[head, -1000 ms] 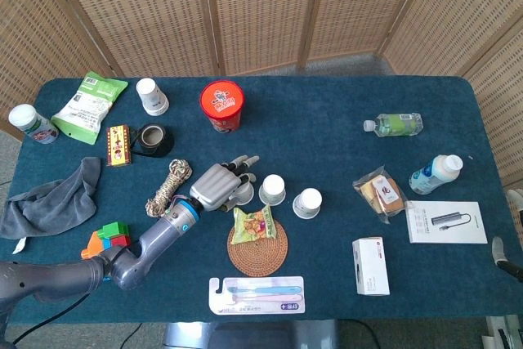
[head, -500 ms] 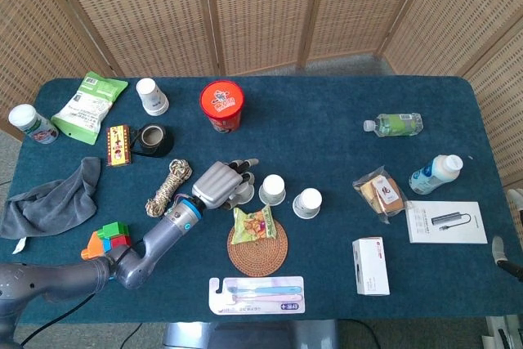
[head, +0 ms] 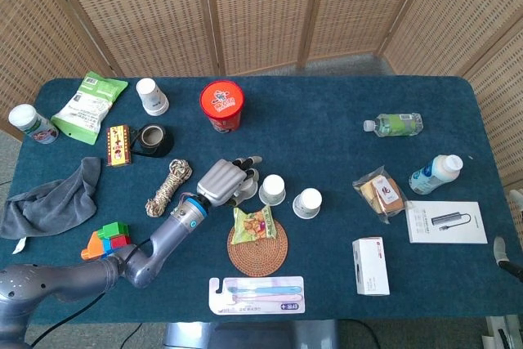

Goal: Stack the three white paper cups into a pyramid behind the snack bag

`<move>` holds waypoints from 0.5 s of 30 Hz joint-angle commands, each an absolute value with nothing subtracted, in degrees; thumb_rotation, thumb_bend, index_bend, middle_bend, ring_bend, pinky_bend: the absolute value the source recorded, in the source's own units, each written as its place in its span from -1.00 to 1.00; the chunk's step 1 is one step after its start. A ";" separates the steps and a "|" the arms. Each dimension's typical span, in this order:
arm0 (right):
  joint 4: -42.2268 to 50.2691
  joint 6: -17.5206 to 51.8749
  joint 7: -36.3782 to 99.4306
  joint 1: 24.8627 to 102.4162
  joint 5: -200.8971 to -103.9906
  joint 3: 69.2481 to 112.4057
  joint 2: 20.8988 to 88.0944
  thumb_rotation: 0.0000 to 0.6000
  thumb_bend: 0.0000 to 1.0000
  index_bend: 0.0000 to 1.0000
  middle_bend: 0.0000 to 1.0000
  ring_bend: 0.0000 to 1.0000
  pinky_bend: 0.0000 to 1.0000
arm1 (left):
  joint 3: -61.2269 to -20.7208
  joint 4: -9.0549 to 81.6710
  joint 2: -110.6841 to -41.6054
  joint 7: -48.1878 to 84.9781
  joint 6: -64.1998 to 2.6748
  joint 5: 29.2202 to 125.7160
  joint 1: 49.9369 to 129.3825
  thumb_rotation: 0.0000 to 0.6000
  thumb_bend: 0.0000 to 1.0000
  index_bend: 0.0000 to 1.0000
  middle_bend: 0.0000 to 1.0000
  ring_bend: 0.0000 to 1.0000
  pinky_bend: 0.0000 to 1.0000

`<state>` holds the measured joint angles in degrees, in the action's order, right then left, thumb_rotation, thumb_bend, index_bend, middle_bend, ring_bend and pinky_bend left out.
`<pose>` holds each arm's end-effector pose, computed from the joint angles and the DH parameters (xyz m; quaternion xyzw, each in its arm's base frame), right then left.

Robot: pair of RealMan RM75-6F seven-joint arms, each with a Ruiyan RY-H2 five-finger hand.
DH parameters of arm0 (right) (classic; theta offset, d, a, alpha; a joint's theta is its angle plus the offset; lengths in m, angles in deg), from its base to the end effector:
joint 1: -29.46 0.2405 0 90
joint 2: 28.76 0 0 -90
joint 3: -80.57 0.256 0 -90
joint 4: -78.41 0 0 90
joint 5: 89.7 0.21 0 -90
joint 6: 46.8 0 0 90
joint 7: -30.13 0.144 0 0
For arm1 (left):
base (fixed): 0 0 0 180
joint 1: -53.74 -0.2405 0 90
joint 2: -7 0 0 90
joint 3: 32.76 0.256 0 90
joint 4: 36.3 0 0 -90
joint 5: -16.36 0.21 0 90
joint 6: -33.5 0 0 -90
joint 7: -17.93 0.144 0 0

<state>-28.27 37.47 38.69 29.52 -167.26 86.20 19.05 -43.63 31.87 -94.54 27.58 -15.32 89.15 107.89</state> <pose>-0.3041 -0.1615 0.2342 0.5042 -0.4573 0.3919 0.6190 -0.0763 0.3664 -0.0810 -0.7952 -0.3172 -0.4043 0.3218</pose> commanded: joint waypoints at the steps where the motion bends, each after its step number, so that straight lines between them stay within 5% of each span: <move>1: -28.27 37.55 38.72 29.46 -167.25 86.22 19.03 1.00 0.10 -1.00 -1.00 -1.00 -1.00 | -44.02 31.97 -94.82 27.05 -14.82 88.61 108.06 1.00 -0.10 -0.15 -0.66 -0.43 0.25; 9: -28.09 37.91 39.07 29.08 -167.30 86.15 18.98 1.00 0.10 -1.00 -1.00 -1.00 -1.00 | -45.10 33.40 -94.85 26.09 -13.42 86.51 108.31 1.00 -0.09 -0.16 -0.69 -0.43 0.25; 15: -28.04 38.11 39.29 28.90 -167.51 86.12 18.95 1.00 0.10 -1.00 -1.00 -1.00 -1.00 | -44.93 35.04 -93.53 26.92 -12.46 85.64 108.40 1.00 -0.10 -0.36 -0.82 -0.52 0.19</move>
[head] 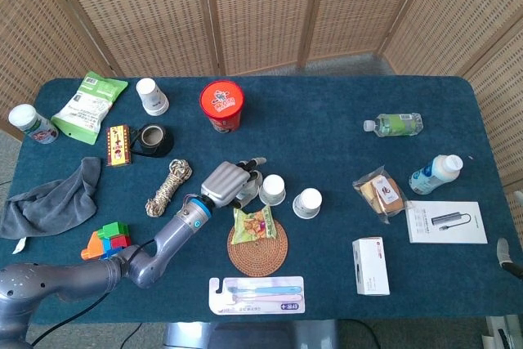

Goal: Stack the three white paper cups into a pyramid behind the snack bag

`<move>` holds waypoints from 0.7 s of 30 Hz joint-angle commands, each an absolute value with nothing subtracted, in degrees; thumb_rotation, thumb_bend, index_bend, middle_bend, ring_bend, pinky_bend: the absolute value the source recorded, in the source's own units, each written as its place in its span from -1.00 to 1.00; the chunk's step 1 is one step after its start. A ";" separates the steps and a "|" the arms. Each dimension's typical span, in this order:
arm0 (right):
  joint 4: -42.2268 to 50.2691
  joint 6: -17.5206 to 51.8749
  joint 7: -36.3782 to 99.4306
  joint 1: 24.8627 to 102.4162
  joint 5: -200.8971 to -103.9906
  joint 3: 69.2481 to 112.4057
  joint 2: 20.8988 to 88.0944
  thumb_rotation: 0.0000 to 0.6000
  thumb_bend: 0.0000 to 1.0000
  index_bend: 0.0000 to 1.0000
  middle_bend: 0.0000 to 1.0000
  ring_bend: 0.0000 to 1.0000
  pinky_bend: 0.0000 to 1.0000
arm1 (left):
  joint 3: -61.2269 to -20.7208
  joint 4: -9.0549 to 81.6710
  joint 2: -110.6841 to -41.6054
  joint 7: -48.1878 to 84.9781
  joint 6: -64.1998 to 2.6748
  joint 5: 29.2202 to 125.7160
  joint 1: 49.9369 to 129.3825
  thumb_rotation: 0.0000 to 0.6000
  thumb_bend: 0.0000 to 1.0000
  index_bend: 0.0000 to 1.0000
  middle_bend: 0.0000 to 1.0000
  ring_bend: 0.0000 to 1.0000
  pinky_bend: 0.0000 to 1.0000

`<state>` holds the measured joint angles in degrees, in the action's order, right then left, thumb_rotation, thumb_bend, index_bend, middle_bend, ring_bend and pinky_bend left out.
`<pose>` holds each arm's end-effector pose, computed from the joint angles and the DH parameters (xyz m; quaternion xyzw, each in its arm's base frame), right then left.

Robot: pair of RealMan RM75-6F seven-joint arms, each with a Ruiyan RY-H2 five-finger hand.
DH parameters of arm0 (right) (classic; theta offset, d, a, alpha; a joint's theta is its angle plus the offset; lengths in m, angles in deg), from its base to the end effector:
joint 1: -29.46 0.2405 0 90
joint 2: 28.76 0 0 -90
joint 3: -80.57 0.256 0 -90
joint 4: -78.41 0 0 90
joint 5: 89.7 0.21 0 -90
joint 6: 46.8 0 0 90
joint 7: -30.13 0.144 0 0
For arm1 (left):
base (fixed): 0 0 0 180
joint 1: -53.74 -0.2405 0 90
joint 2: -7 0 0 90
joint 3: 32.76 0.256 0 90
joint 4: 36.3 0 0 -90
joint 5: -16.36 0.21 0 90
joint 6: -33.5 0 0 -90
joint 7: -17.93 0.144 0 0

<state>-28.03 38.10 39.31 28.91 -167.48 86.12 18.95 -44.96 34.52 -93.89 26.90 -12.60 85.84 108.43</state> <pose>-0.3055 -0.1581 0.2363 0.5002 -0.4569 0.3936 0.6214 -0.0689 0.3643 -0.0828 -0.7885 -0.3560 -0.4009 0.3013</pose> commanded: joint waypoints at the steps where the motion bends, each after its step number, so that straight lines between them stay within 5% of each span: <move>1: -28.05 38.11 39.28 28.91 -167.53 86.13 18.96 1.00 0.10 -1.00 -1.00 -1.00 -1.00 | -44.91 35.39 -93.35 26.77 -12.31 85.55 108.37 1.00 -0.10 -0.41 -0.86 -0.55 0.17; 21: -28.60 37.73 38.76 29.22 -167.93 86.20 19.08 1.00 0.09 -1.00 -1.00 -1.00 -1.00 | -44.35 40.67 -89.84 25.23 -15.05 87.03 106.67 1.00 -0.10 -0.54 -1.00 -0.71 0.03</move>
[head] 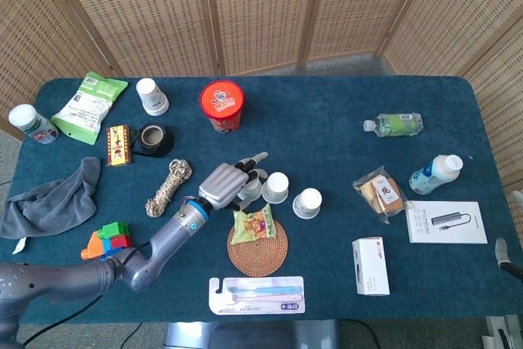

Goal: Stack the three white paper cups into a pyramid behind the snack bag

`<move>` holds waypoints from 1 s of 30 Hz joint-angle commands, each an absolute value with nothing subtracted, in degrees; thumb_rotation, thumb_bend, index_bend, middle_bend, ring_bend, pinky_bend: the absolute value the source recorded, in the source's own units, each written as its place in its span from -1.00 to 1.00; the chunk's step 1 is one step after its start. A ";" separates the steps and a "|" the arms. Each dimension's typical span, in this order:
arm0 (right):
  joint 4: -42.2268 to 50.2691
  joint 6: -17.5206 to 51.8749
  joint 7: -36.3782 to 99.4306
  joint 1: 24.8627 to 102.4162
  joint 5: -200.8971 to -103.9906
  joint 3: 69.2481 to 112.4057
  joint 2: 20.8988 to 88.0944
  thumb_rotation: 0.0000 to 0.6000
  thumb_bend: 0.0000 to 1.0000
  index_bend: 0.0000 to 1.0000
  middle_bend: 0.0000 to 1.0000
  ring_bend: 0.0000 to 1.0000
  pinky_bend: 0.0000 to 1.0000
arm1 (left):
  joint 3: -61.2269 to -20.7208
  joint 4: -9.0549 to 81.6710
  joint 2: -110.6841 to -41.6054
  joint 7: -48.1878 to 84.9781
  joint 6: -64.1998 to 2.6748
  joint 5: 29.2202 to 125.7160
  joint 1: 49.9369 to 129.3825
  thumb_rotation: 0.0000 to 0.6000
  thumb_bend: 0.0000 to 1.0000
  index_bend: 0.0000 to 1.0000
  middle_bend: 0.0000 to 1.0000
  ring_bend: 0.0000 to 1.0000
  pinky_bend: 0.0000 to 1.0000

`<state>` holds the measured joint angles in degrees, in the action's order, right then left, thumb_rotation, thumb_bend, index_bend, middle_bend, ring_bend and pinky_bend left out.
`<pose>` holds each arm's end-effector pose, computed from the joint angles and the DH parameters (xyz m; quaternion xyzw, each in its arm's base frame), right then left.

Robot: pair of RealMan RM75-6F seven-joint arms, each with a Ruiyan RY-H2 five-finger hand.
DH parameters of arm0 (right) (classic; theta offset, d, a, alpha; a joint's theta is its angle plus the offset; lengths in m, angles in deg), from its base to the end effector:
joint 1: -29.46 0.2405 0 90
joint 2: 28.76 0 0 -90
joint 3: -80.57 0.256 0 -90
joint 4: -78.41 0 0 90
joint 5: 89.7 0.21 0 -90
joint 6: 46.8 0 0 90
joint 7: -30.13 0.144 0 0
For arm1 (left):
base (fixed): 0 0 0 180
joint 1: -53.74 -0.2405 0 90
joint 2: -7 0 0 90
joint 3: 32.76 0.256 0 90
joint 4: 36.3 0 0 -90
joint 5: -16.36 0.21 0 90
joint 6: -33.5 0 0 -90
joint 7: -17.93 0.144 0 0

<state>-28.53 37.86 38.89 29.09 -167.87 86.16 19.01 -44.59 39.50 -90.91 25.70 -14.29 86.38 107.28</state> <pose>-0.3027 -0.1594 0.2340 0.5039 -0.4573 0.3950 0.6172 -0.0679 0.3565 -0.0692 -0.7808 -0.3655 -0.4165 0.2888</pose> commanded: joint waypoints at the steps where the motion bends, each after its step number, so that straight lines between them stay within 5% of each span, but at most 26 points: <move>1: -28.65 37.63 38.65 29.33 -167.96 86.23 19.13 1.00 0.09 -1.00 -1.00 -1.00 -1.00 | -44.26 41.23 -89.36 25.01 -15.36 87.30 106.43 1.00 -0.10 -0.54 -1.00 -0.72 0.02; 13: -30.28 34.11 35.55 31.98 -169.14 86.14 19.18 1.00 0.10 -1.00 -1.00 -1.00 -1.00 | -43.70 52.62 -77.84 21.75 -20.62 91.37 102.05 1.00 -0.10 -0.57 -1.00 -0.99 -0.20; 30: -35.72 25.58 29.16 38.58 -171.18 85.99 17.80 1.00 0.09 -1.00 -1.00 -1.00 -1.00 | -37.89 68.72 -54.07 17.87 -31.27 98.96 89.66 1.00 -0.10 -0.62 -1.00 -1.00 -0.35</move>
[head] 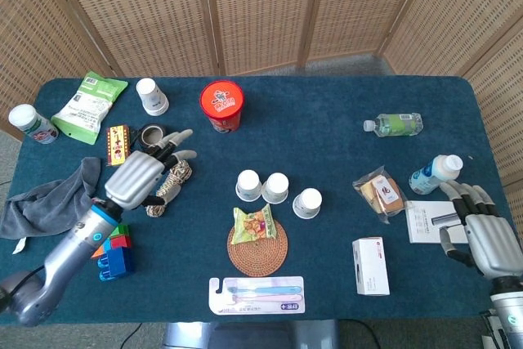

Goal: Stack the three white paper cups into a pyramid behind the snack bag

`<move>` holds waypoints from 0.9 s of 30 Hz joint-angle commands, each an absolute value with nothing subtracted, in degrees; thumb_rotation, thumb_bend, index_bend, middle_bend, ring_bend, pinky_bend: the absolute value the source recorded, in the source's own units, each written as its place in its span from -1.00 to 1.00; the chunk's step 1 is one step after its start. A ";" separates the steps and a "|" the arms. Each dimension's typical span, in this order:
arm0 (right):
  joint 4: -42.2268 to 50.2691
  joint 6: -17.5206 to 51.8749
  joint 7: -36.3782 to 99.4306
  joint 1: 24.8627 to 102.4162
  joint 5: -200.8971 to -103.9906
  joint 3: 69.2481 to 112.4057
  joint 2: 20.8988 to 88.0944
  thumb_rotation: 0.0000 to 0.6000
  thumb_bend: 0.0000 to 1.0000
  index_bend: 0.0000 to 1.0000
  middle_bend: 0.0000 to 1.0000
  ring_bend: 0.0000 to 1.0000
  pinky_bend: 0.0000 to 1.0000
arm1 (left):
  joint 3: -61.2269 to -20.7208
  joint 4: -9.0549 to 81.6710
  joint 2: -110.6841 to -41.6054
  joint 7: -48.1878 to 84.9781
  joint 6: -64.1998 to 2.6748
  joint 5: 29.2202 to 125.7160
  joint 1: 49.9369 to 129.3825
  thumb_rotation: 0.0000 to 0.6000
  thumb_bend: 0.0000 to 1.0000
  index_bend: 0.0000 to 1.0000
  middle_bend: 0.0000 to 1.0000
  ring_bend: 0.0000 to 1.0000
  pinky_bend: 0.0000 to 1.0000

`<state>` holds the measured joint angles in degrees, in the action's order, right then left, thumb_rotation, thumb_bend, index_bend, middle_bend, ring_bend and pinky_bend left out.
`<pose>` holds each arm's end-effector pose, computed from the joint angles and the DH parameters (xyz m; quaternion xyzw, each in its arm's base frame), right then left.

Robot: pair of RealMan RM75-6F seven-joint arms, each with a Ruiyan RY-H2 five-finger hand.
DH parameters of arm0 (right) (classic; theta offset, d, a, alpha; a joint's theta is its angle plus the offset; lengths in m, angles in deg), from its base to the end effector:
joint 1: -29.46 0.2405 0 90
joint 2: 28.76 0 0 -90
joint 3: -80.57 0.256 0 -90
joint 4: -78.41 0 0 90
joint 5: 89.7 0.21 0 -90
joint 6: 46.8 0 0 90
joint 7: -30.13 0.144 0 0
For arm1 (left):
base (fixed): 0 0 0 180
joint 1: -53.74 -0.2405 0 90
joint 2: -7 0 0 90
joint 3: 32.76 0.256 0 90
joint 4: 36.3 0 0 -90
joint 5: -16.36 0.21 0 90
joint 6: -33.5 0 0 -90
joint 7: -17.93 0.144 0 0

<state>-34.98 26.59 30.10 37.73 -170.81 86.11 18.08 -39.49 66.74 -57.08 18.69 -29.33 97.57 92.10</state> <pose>-0.2562 -0.1977 0.1969 0.6115 -0.4490 0.3691 0.5368 -0.1401 0.3120 0.1030 -0.7367 -0.3419 -0.4586 0.3606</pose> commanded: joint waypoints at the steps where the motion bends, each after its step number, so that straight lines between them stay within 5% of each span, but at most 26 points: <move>1: -36.01 25.11 28.72 38.96 -171.31 85.97 17.75 1.00 0.09 -1.00 -1.00 -1.00 -1.00 | -37.53 69.07 -53.24 17.58 -31.76 99.26 89.01 1.00 -0.10 -0.62 -1.00 -1.00 -0.36; 12: -38.13 15.57 23.13 46.25 -170.88 86.27 19.60 1.00 0.06 -1.00 -1.00 -1.00 -1.00 | -34.18 70.71 -46.63 14.53 -39.95 104.20 81.01 1.00 -0.10 -0.64 -1.00 -1.00 -0.55; 27: -36.48 8.11 7.23 56.30 -161.08 87.88 29.21 1.00 -0.24 -1.00 -1.00 -1.00 -0.99 | -32.67 69.98 -43.24 9.94 -45.30 107.18 74.71 1.00 -0.10 -0.73 -1.00 -1.00 -0.61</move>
<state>-36.87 9.00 8.83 54.96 -162.58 87.57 27.91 -32.74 70.09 -43.30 10.07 -45.23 107.08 74.83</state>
